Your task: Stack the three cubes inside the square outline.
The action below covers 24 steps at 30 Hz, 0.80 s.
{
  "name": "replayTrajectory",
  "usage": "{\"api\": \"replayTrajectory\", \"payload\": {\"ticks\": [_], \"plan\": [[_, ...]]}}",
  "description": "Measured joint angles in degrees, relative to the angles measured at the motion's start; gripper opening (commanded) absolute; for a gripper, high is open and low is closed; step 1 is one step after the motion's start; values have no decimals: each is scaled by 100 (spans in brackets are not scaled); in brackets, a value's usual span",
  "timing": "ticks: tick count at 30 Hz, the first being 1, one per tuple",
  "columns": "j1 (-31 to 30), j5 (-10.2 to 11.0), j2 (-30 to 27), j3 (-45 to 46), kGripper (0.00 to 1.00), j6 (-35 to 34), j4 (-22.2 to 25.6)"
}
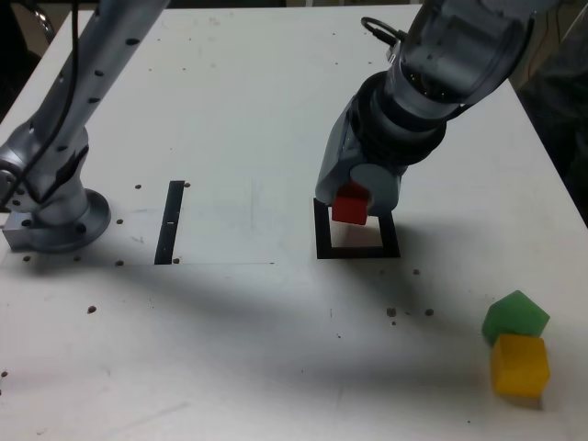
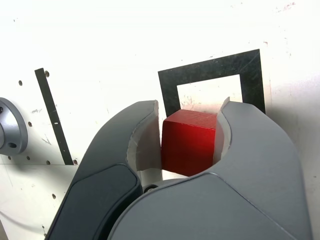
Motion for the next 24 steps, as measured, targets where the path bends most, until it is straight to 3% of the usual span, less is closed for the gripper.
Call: {"api": "replayTrajectory", "payload": {"ticks": [24], "plan": [[88, -104, 208, 1, 38, -12, -56]]}}
